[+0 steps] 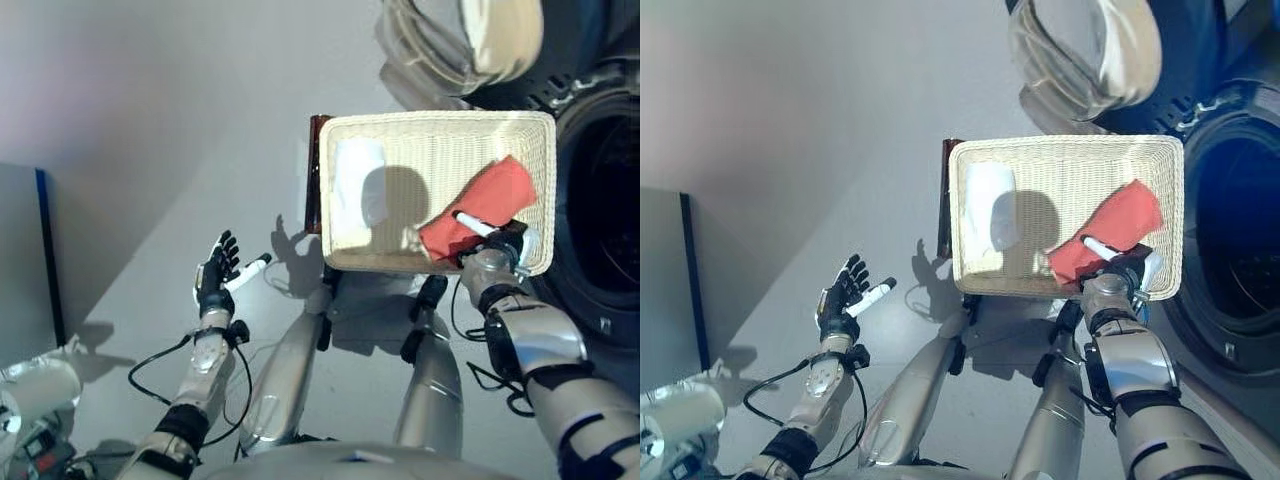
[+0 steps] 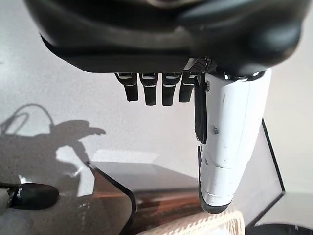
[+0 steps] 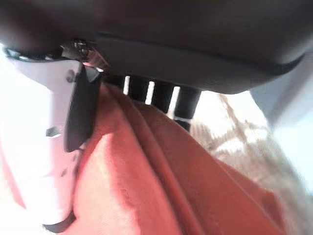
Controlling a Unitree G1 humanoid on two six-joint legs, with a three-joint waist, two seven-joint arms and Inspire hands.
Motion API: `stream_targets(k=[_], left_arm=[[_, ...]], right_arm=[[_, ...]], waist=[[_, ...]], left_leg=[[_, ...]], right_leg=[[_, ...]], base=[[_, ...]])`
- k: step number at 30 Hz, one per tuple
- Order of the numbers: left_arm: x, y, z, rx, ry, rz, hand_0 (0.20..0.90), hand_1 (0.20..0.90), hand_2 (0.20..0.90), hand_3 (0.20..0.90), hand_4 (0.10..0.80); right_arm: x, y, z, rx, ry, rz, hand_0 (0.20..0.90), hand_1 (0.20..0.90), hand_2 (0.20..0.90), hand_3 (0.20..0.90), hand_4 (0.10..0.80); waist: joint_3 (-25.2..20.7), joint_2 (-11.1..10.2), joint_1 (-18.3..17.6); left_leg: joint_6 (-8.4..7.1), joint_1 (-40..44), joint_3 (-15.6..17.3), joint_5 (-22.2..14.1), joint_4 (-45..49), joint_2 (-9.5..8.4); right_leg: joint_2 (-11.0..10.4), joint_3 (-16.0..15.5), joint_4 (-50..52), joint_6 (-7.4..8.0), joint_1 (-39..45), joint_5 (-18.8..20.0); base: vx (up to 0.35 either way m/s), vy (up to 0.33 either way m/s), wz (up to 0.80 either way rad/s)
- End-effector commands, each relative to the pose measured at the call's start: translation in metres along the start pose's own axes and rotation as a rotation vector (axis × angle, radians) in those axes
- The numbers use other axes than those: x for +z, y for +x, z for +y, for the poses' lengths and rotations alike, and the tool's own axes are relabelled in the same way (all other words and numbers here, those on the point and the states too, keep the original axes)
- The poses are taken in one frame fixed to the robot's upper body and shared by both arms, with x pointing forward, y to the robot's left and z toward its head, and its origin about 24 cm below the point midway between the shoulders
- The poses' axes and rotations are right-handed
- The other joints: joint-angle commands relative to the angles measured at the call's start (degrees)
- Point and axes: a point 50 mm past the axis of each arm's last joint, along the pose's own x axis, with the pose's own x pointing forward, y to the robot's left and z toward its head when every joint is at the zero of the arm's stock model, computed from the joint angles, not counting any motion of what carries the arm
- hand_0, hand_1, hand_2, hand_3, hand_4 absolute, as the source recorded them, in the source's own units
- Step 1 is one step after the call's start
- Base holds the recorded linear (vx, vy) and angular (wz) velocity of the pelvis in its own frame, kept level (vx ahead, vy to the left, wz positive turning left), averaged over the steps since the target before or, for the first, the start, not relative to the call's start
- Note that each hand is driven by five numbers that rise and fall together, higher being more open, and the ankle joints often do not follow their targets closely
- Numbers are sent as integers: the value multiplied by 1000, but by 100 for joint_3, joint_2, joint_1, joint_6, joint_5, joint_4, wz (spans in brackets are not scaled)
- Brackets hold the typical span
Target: Pick up the clothes and place them into the washing machine
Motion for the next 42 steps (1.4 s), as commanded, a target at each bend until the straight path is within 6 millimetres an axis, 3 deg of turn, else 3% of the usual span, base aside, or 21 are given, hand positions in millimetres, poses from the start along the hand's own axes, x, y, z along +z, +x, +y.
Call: stream_targets(k=[1, 2, 4, 9, 13, 19, 22, 23, 24, 25, 27, 28, 30, 31, 32, 34, 38, 42], left_arm=[[8, 3, 27, 76, 5, -48, 900, 900, 900, 900, 800], [7, 3, 28, 76, 5, -47, 900, 900, 900, 900, 800], [1, 1, 29, 90, -19, -24, 900, 900, 900, 900, 800], [-13, -5, 27, 93, -52, 35, 900, 900, 900, 900, 800], [-21, -9, 26, 83, -57, 67, 900, 900, 900, 900, 800], [-28, -15, 25, 64, -60, 91, 900, 900, 900, 900, 800], [-29, -16, 26, 63, -64, 93, 900, 900, 900, 900, 800], [-30, -18, 29, 64, -58, 101, 900, 900, 900, 900, 800], [-30, -18, 28, 62, -60, 99, 900, 900, 900, 900, 800], [-31, -19, 31, 63, -57, 104, 900, 900, 900, 900, 800], [-31, -19, 32, 58, -53, 102, 900, 900, 900, 900, 800], [-30, -19, 34, 60, -47, 98, 900, 900, 900, 900, 800], [-29, -19, 35, 61, -42, 97, 900, 900, 900, 900, 800], [-29, -19, 36, 63, -40, 96, 900, 900, 900, 900, 800], [-28, -19, 36, 66, -45, 93, 900, 900, 900, 900, 800], [-30, -20, 34, 69, -46, 101, 900, 900, 900, 900, 800], [-34, -21, 33, 74, -56, 126, 900, 900, 900, 900, 800], [-39, -23, 23, 47, -90, 142, 900, 900, 900, 900, 800]], right_arm=[[22, 0, -2, 19, 397, -98, 200, 200, 200, 200, 300], [21, 0, -2, 20, 398, -96, 200, 200, 200, 200, 300], [12, -11, 6, 65, 669, -80, 200, 200, 200, 200, 300], [9, -21, 10, 46, 995, -77, 200, 200, 200, 200, 300], [12, -22, 8, 22, 1037, -89, 200, 200, 200, 200, 300], [35, -17, 4, 18, 1035, -149, 200, 200, 200, 200, 300], [70, -12, -1, 36, 1049, -237, 200, 200, 200, 200, 300], [102, -10, -7, 53, 1054, -321, 200, 200, 200, 200, 300], [104, -9, -8, 53, 1053, -324, 200, 200, 200, 200, 300], [137, -11, -16, 68, 1057, -419, 200, 200, 200, 200, 300], [182, -17, -29, 83, 1061, -550, 200, 200, 200, 200, 300], [214, -26, -39, 95, 1091, -653, 200, 200, 200, 200, 300], [247, -39, -50, 87, 1102, -757, 200, 200, 200, 200, 300], [265, -50, -56, 99, 1119, -826, 370, 370, 370, 370, 422], [274, -57, -56, 111, 1134, -863, 900, 900, 900, 900, 800], [281, -66, -53, 155, 1141, -897, 900, 900, 900, 900, 800], [267, -55, -45, 138, 1078, -830, 900, 900, 900, 900, 800], [226, -30, -33, 87, 1040, -655, 900, 900, 900, 900, 800]], waist=[[-250, 92, -148], [-254, 85, -144], [-258, 123, -275], [-311, 243, -366], [-344, 323, -383], [-427, 483, -412], [-495, 567, -391], [-551, 607, -381], [-540, 622, -374], [-591, 644, -369], [-623, 673, -358], [-645, 689, -359], [-685, 719, -339], [-698, 731, -338], [-706, 738, -342], [-719, 730, -386], [-737, 737, -429], [-758, 846, -464]], left_leg=[[-365, -341, 139, -244, 110, 12], [-365, -337, 143, -244, 109, 11], [-365, -315, 192, -261, 131, 12], [-340, -316, 259, -367, 298, 4], [-323, -308, 296, -426, 394, 18], [-336, -211, 376, -442, 345, 18], [-347, -189, 423, -439, 311, 31], [-359, -157, 436, -438, 290, 54], [-360, -154, 438, -439, 287, 58], [-376, -122, 436, -422, 237, 76], [-398, -100, 457, -390, 172, 101], [-411, -84, 472, -369, 127, 111], [-418, -57, 487, -350, 63, 118], [-422, -39, 503, -340, 30, 113], [-425, -33, 519, -333, -1, 115], [-436, -19, 550, -314, -55, 133], [-441, 4, 594, -319, -60, 157], [-451, 14, 623, -332, -55, 151]], right_leg=[[158, 97, -635, -131, 481, -46], [158, 101, -635, -131, 483, -47], [190, 165, -621, -141, 482, -53], [206, 269, -479, -165, 431, -139], [227, 337, -382, -176, 396, -174], [262, 434, -379, -180, 421, -197], [287, 484, -392, -177, 397, -205], [299, 510, -398, -180, 401, -221], [303, 513, -397, -181, 400, -219], [316, 546, -428, -179, 418, -222], [325, 568, -467, -174, 411, -202], [339, 592, -481, -171, 398, -199], [349, 620, -481, -165, 364, -196], [364, 642, -481, -160, 339, -187], [369, 661, -484, -159, 318, -178], [391, 685, -496, -165, 291, -178], [428, 721, -482, -174, 256, -171], [451, 785, -483, -201, 241, -177]], base=[[-9, 7, -15], [-8, 18, -15], [-10, 32, -19], [4, 26, -15], [12, 29, -10], [7, 3, -7], [38, 4, -13], [42, -27, -16], [59, -36, -11], [47, -22, -9], [52, -22, -11], [41, -7, -14], [42, 6, -13], [35, 11, -11], [27, 6, -15], [28, -10, -20], [19, -4, -7], [1, 7, -6]])
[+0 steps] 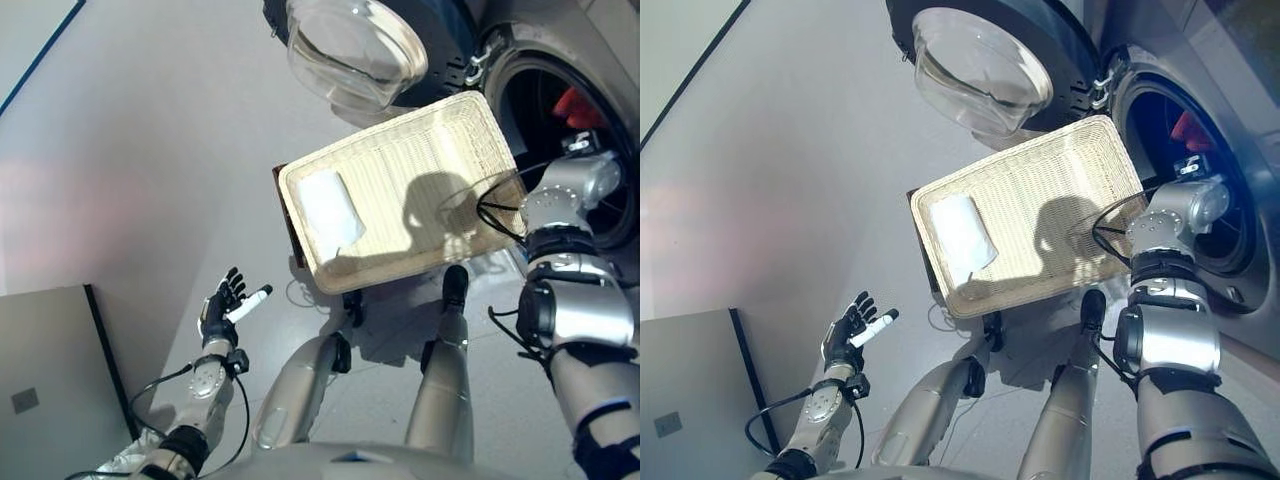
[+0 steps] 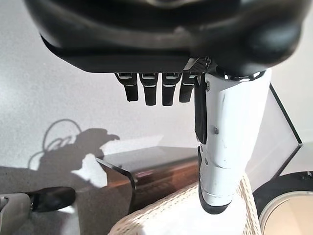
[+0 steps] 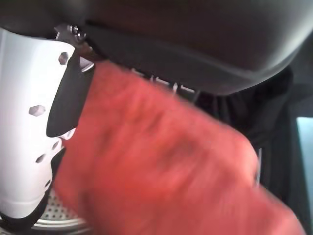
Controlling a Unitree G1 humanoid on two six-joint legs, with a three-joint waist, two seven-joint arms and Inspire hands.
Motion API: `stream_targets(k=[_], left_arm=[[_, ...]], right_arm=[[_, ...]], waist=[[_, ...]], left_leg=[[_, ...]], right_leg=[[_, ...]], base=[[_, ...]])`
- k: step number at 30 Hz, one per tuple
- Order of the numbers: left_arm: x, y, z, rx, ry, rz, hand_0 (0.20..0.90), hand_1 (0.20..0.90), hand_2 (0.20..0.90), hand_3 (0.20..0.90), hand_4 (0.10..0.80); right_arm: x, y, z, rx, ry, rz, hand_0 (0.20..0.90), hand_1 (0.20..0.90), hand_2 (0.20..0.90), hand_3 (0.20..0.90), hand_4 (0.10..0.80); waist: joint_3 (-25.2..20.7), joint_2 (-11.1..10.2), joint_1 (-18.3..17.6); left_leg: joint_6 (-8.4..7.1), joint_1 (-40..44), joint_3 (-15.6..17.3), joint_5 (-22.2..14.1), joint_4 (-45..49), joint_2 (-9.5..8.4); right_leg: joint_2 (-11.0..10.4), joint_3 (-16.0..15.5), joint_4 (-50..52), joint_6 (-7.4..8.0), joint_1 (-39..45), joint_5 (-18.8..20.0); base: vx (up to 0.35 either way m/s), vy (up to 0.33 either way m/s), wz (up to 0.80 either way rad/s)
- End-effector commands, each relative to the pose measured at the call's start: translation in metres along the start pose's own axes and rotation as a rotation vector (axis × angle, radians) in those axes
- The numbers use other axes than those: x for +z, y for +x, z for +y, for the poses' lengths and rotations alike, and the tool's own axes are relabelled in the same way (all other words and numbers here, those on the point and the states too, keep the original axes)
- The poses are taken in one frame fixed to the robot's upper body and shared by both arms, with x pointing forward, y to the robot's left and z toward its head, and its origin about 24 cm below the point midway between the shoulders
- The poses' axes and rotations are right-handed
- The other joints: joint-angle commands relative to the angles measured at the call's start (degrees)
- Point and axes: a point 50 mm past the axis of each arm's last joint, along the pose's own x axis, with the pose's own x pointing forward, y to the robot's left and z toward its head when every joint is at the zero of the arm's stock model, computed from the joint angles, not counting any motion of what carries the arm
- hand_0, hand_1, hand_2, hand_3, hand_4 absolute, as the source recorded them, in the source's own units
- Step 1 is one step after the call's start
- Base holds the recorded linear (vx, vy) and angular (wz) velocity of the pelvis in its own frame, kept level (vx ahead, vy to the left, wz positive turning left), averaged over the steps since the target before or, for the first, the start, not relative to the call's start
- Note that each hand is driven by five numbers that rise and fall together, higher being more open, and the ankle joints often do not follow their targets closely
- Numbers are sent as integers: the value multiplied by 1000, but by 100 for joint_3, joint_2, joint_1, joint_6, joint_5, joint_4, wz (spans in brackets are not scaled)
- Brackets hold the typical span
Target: Pick up the clothes and place them into the washing machine
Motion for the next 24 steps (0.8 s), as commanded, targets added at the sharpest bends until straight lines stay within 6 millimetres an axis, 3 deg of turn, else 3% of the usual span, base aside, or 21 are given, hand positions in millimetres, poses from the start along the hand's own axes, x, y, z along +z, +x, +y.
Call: stream_targets(k=[1, 8, 16, 19, 20, 24], left_arm=[[5, -2, 11, 35, -28, -56, 900, 900, 900, 900, 800], [1, -4, 11, 36, -20, -38, 900, 900, 900, 900, 800], [-2, -4, 16, 58, -15, -24, 900, 900, 900, 900, 800], [-1, -3, 20, 67, -3, -24, 900, 900, 900, 900, 800], [0, -3, 24, 77, 5, -28, 900, 900, 900, 900, 800], [3, -4, 27, 81, -1, -40, 900, 900, 900, 900, 800]], right_arm=[[38, 3, 41, 196, 3, -167, 900, 900, 900, 900, 800], [6, -3, 21, 151, -24, -70, 900, 900, 900, 900, 800], [-12, -9, 5, 148, -59, -15, 900, 900, 900, 900, 800], [-17, -5, -5, 128, -193, 12, 900, 900, 900, 900, 800], [-23, -5, -8, 154, -312, 31, 900, 900, 900, 900, 800], [-41, -15, -12, 214, -417, 80, 900, 900, 900, 900, 800]], waist=[[-317, 216, -33], [-391, 345, 20], [-449, 273, 10], [-420, 194, 3], [-391, 124, 8], [-286, 20, -10]], left_leg=[[-655, -307, -323, -62, 78, 185], [-650, -310, -326, -33, 41, 156], [-641, -336, -350, -40, 81, 139], [-644, -341, -367, -37, 88, 145], [-646, -342, -372, -27, 102, 149], [-643, -372, -388, -13, 156, 168]], right_leg=[[321, -200, 376, -418, 186, -743], [306, -216, 376, -425, 185, -751], [307, -236, 428, -435, 181, -756], [301, -261, 427, -439, 193, -740], [304, -281, 408, -441, 217, -716], [326, -306, 414, -452, 236, -695]], base=[[-17, 8, -14], [-6, 5, -6], [0, 0, 0], [-12, -9, 2], [-29, -18, 8], [-36, -35, 4]])
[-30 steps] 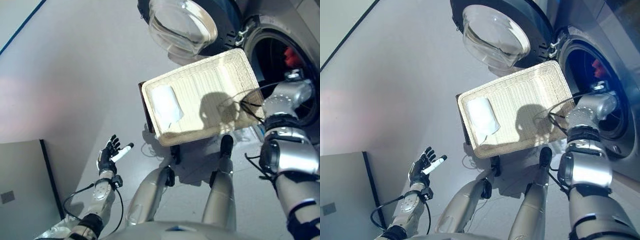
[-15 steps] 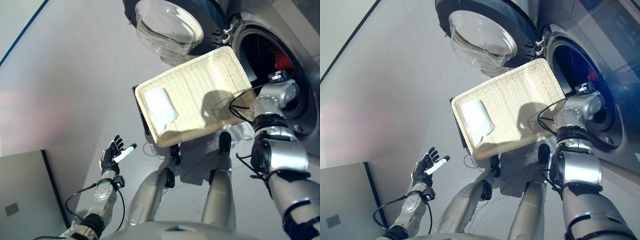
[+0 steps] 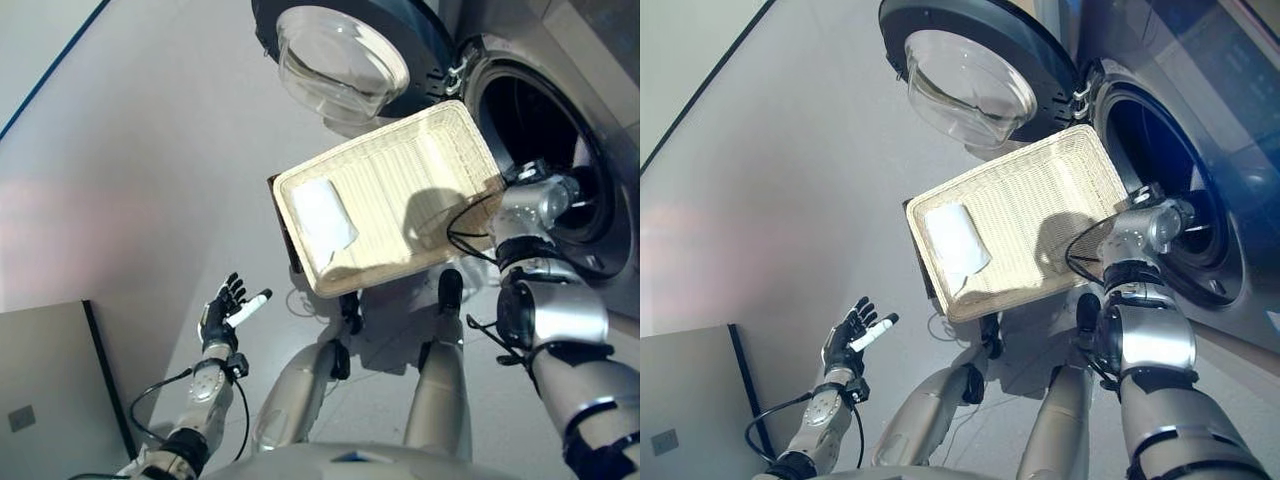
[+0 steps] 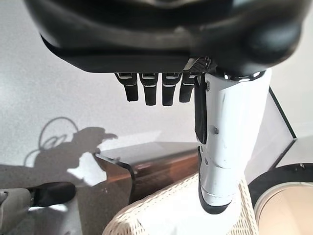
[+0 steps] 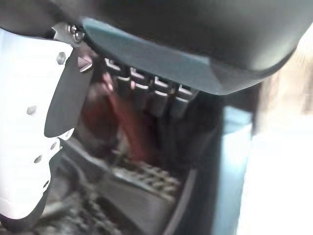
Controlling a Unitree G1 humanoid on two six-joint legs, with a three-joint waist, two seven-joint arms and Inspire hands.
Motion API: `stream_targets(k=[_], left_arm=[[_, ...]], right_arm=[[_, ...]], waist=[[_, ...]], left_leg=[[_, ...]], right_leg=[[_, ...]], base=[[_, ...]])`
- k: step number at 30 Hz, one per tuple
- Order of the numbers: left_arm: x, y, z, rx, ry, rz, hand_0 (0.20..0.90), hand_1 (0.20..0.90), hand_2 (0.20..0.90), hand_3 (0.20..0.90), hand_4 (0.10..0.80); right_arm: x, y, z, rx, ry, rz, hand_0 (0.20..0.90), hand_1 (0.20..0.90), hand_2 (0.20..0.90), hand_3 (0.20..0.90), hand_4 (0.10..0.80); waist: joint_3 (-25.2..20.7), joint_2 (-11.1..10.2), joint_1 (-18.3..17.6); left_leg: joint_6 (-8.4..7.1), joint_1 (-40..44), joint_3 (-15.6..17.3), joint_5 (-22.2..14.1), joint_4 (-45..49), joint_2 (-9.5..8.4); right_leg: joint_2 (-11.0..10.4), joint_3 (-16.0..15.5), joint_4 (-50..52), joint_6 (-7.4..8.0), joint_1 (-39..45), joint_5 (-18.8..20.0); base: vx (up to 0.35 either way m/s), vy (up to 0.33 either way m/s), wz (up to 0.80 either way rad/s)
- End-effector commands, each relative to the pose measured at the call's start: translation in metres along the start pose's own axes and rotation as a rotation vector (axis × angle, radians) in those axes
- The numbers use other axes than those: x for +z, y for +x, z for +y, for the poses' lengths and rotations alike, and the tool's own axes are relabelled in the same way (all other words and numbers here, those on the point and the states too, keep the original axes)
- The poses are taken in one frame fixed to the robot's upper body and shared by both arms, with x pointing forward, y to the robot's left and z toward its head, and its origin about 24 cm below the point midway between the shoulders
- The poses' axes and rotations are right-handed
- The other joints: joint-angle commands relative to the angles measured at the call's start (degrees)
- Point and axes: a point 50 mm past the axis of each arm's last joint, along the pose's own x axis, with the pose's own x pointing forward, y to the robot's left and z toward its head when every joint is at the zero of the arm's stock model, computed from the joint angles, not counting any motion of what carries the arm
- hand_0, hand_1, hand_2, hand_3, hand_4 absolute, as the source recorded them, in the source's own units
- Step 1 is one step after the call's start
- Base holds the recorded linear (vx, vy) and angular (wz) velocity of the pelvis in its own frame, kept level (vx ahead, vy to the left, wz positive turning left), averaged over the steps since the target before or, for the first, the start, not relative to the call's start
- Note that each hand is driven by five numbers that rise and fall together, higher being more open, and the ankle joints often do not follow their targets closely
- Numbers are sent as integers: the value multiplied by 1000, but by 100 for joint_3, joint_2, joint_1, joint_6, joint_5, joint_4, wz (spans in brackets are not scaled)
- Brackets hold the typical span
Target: Pick up the clothes and place them into the washing machine
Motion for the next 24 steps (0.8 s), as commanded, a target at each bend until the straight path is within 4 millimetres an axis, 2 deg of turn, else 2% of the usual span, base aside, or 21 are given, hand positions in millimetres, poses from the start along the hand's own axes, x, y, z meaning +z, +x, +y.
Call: stream_targets(k=[1, 2, 4, 5, 6, 7, 8, 9, 10, 11, 13, 15, 17, 21, 24], left_arm=[[12, -1, 27, 90, -11, -78, 900, 900, 900, 900, 800], [12, -1, 28, 91, -12, -79, 900, 900, 900, 900, 800], [18, 1, 35, 120, -2, -101, 900, 900, 900, 900, 800], [18, 1, 35, 121, -2, -101, 900, 900, 900, 900, 800], [23, 2, 38, 142, -13, -130, 900, 900, 900, 900, 800], [23, 2, 39, 142, -13, -129, 900, 900, 900, 900, 800], [28, 2, 43, 167, -22, -148, 900, 900, 900, 900, 800], [32, 3, 46, 180, -20, -165, 900, 900, 900, 900, 800], [40, 4, 50, 207, -25, -205, 900, 900, 900, 900, 800], [40, 4, 50, 208, -25, -205, 900, 900, 900, 900, 800], [51, 5, 57, 241, -12, -255, 900, 900, 900, 900, 800], [56, 5, 60, 254, -3, -274, 900, 900, 900, 900, 800], [71, 7, 64, 276, 11, -335, 900, 900, 900, 900, 800], [86, 9, 67, 292, 29, -390, 900, 900, 900, 900, 800], [106, 12, 66, 298, 37, -465, 900, 900, 900, 900, 800]], right_arm=[[3, -7, 21, 241, -285, -105, 900, 900, 900, 900, 800], [2, -7, 22, 242, -286, -105, 900, 900, 900, 900, 800], [-15, -15, 21, 310, -450, -96, 900, 900, 900, 900, 800], [-15, -16, 21, 310, -450, -96, 900, 900, 900, 900, 800], [-27, -22, 19, 353, -554, -90, 900, 900, 900, 900, 800], [-28, -22, 20, 353, -555, -89, 900, 900, 900, 900, 800], [-34, -25, 19, 389, -658, -101, 900, 900, 900, 900, 800], [-39, -29, 19, 414, -687, -107, 900, 900, 900, 900, 800], [-51, -37, 17, 467, -771, -109, 900, 900, 900, 900, 800], [-51, -38, 17, 467, -771, -109, 900, 900, 900, 900, 800], [-66, -48, 15, 550, -881, -110, 900, 900, 900, 900, 800], [-70, -53, 18, 577, -905, -118, 900, 900, 900, 900, 800], [-84, -66, 19, 640, -962, -111, 900, 900, 900, 900, 800], [-96, -76, 23, 670, -979, -88, 900, 900, 900, 900, 800], [-109, -88, 28, 693, -984, -52, 900, 900, 900, 900, 800]], waist=[[-199, -101, 31], [-192, -98, 19], [-89, -261, 8], [-87, -261, 0], [-38, -366, 23], [-37, -366, 15], [-5, -440, 29], [25, -499, 37], [75, -611, 53], [75, -609, 46], [162, -802, 122], [189, -869, 137], [288, -1079, 226], [382, -1244, 342], [489, -1444, 519]], left_leg=[[-574, -638, -407, -62, 319, 167], [-574, -635, -411, -62, 320, 166], [-578, -662, -466, -37, 349, 197], [-579, -661, -470, -37, 350, 196], [-579, -680, -509, -20, 375, 215], [-579, -678, -513, -20, 376, 214], [-585, -681, -543, -13, 395, 227], [-584, -684, -573, -9, 409, 238], [-585, -686, -644, 2, 429, 249], [-586, -684, -649, 3, 430, 248], [-581, -705, -769, 2, 498, 267], [-577, -710, -814, -4, 528, 273], [-575, -737, -944, -35, 618, 272], [-582, -785, -1069, -63, 710, 255], [-599, -826, -1224, -41, 719, 229]], right_leg=[[285, -349, 219, -402, 180, -602], [284, -353, 218, -402, 186, -603], [293, -423, 213, -416, 222, -594], [292, -427, 213, -416, 226, -595], [306, -477, 232, -427, 234, -592], [305, -481, 232, -427, 238, -594], [308, -511, 240, -433, 251, -596], [306, -551, 248, -437, 262, -597], [291, -636, 262, -439, 303, -607], [289, -641, 262, -439, 308, -608], [262, -769, 308, -446, 373, -644], [250, -821, 341, -450, 391, -666], [227, -955, 397, -455, 470, -710], [195, -1112, 447, -460, 535, -765], [168, -1344, 433, -450, 655, -802]], base=[[-42, -47, 7], [-44, -54, 11], [-34, -57, 13], [-31, -57, 13], [-13, -23, 10], [-22, -39, 9], [-14, -44, 10], [-11, -75, 16], [-2, -60, 18], [3, -54, 24], [-1, -60, 30], [5, -44, 25], [8, -67, 23], [13, -47, 25], [34, -64, 31]])
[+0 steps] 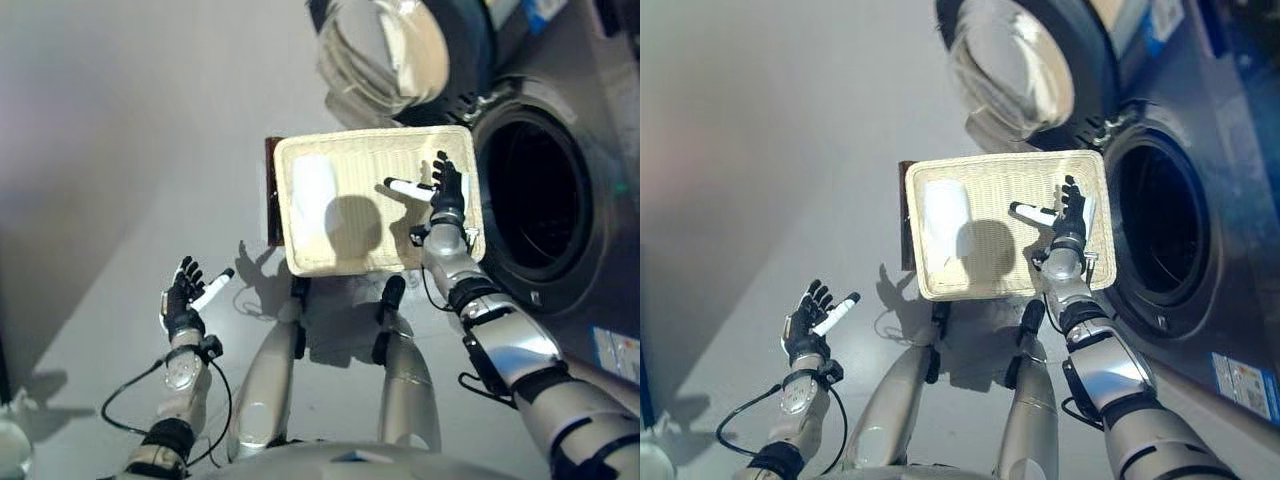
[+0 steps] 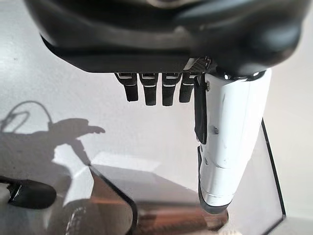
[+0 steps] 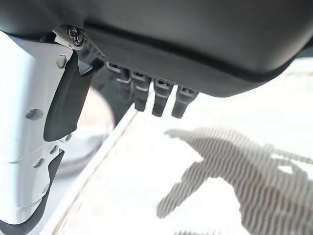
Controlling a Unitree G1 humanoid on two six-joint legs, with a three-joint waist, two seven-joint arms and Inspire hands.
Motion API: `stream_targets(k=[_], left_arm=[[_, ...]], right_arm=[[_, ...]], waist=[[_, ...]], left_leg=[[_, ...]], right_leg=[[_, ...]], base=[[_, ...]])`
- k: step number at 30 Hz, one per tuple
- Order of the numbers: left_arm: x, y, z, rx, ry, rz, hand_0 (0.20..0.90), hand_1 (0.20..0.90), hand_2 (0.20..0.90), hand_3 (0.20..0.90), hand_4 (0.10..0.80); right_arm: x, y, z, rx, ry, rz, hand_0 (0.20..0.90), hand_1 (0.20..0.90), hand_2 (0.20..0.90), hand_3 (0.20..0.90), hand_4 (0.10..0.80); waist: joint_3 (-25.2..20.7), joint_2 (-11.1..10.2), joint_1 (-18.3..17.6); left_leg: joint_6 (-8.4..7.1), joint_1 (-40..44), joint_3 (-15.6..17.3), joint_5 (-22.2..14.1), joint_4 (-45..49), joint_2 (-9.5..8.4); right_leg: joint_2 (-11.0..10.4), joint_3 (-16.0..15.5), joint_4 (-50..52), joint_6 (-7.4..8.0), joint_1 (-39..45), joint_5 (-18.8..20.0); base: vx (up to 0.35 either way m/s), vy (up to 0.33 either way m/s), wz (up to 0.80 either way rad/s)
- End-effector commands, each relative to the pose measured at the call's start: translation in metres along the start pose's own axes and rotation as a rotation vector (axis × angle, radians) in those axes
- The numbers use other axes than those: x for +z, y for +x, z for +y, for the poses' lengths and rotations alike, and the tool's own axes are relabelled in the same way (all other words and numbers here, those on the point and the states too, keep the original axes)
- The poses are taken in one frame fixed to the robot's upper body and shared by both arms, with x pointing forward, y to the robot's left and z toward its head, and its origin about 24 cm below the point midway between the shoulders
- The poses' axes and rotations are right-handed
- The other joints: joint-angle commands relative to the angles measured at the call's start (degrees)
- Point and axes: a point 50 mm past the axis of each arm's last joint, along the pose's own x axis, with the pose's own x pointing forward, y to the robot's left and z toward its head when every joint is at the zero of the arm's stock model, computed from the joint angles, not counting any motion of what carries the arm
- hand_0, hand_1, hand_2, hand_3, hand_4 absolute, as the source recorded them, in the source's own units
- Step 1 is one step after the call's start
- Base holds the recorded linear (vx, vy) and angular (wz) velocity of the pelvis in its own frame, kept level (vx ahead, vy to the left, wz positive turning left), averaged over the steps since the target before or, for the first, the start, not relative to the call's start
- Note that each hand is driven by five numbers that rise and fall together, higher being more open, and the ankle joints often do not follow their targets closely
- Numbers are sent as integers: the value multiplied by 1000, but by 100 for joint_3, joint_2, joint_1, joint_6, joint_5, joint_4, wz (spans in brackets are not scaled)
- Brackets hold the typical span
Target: Pick up the clothes and place them into the washing machine
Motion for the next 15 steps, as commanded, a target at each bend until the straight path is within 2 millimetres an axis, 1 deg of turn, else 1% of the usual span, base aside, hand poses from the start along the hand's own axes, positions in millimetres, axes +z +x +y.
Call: stream_targets(k=[1, 2, 3, 4, 7, 8, 9, 12, 13, 14, 15], left_arm=[[57, 16, 27, 73, 27, -271, 900, 900, 900, 900, 800], [57, 16, 27, 73, 27, -272, 900, 900, 900, 900, 800], [66, 21, 28, 87, 35, -300, 900, 900, 900, 900, 800], [66, 21, 28, 88, 35, -301, 900, 900, 900, 900, 800], [79, 25, 25, 84, 38, -344, 900, 900, 900, 900, 800], [78, 25, 25, 85, 38, -343, 900, 900, 900, 900, 800], [87, 26, 24, 77, 37, -377, 900, 900, 900, 900, 800], [92, 28, 22, 75, 36, -395, 900, 900, 900, 900, 800], [100, 27, 16, 48, 30, -427, 900, 900, 900, 900, 800], [102, 27, 16, 53, 31, -436, 900, 900, 900, 900, 800], [105, 27, 11, 35, 24, -449, 900, 900, 900, 900, 800]], right_arm=[[32, 2, 16, 39, -4, -133, 900, 900, 900, 900, 800], [32, 2, 16, 40, -4, -133, 900, 900, 900, 900, 800], [34, 1, 24, 50, -16, -127, 900, 900, 900, 900, 800], [34, 1, 24, 50, -16, -127, 900, 900, 900, 900, 800], [30, -1, 32, 58, -46, -98, 900, 900, 900, 900, 800], [30, -1, 32, 59, -47, -97, 900, 900, 900, 900, 800], [27, -2, 34, 57, -71, -81, 900, 900, 900, 900, 800], [22, -4, 38, 57, -81, -62, 900, 900, 900, 900, 800], [18, -6, 40, 60, -102, -43, 900, 900, 900, 900, 800], [19, -5, 39, 51, -116, -39, 900, 900, 900, 900, 800], [18, -5, 40, 50, -137, -33, 900, 900, 900, 900, 800]], waist=[[-40, -203, 256], [-39, -203, 254], [-6, -315, 346], [-4, -316, 343], [69, -427, 470], [28, -442, 461], [68, -490, 538], [111, -521, 587], [159, -521, 656], [182, -519, 680], [210, -509, 715]], left_leg=[[-227, -416, 2, -118, 201, -93], [-227, -415, 0, -118, 200, -94], [-237, -441, -78, -104, 198, -102], [-237, -442, -80, -104, 200, -103], [-252, -482, -172, -111, 232, -134], [-280, -413, -200, -293, 228, -120], [-293, -442, -265, -282, 225, -149], [-301, -473, -321, -296, 247, -174], [-302, -531, -369, -289, 259, -205], [-305, -552, -382, -290, 268, -216], [-305, -581, -396, -290, 285, -236]], right_leg=[[8, -154, -198, -67, 415, -297], [8, -156, -199, -67, 417, -298], [9, -243, -196, -61, 450, -328], [7, -245, -195, -61, 451, -329], [4, -383, -158, -72, 503, -390], [28, -330, -142, -34, 556, -546], [27, -404, -123, -35, 567, -577], [15, -474, -59, -39, 565, -630], [-5, -537, -4, -46, 548, -665], [-15, -554, 41, -48, 528, -691], [-27, -578, 81, -50, 500, -701]], base=[[15, -35, 30], [38, -30, 33], [27, -22, 27], [37, -49, 29], [66, -46, 26], [156, -65, 34], [155, -64, 33], [42, -21, 25], [26, -1, 12], [34, 7, 18], [19, 14, 25]])
